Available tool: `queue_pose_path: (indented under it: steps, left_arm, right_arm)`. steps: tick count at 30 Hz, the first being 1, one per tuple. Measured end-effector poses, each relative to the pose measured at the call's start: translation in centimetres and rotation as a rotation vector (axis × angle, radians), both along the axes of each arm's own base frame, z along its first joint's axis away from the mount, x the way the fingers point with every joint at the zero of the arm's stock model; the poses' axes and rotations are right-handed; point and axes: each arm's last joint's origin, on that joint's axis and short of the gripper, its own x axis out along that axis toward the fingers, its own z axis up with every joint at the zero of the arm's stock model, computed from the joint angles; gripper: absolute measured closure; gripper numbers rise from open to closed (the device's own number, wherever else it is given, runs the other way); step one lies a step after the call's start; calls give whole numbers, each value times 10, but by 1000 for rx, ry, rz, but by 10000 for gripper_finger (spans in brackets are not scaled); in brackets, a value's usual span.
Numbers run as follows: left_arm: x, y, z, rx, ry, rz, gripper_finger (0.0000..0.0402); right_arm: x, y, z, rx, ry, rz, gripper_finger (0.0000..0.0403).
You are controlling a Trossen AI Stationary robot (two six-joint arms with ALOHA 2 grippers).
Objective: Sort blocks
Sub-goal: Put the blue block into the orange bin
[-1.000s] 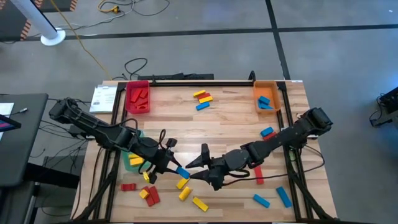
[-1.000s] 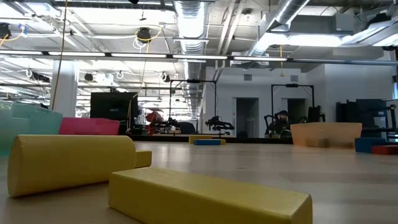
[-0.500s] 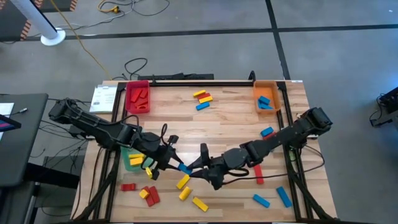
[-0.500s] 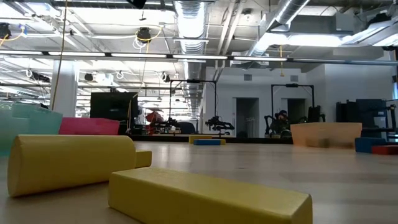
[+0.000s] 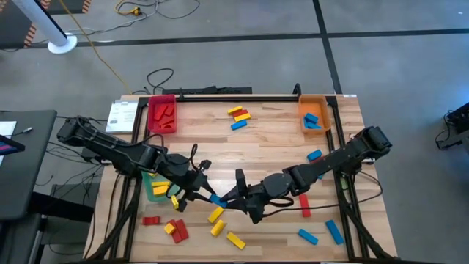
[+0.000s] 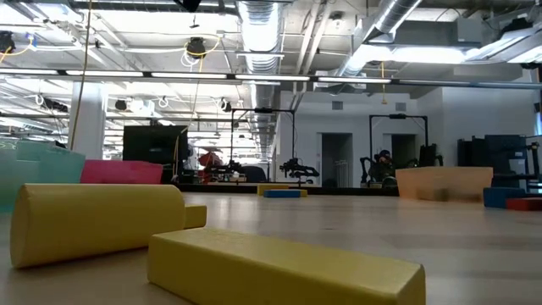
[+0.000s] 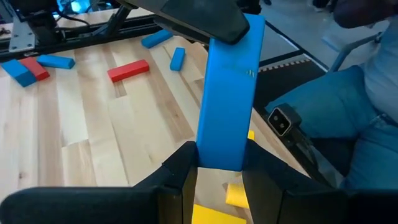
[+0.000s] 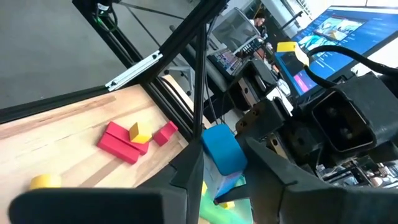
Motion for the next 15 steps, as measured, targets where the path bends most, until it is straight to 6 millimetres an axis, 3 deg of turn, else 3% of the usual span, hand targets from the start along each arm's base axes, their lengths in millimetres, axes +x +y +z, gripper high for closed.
queue_pose_path:
  steps: [8,15]
  left_arm:
    - [0,0,0,-23,10,5,250]
    - [0,0,3,-16,-16,-2,238]
  right_arm:
    - [-2,4,-2,-9,14,14,314]
    - [-4,8,-5,-25,42,26,340]
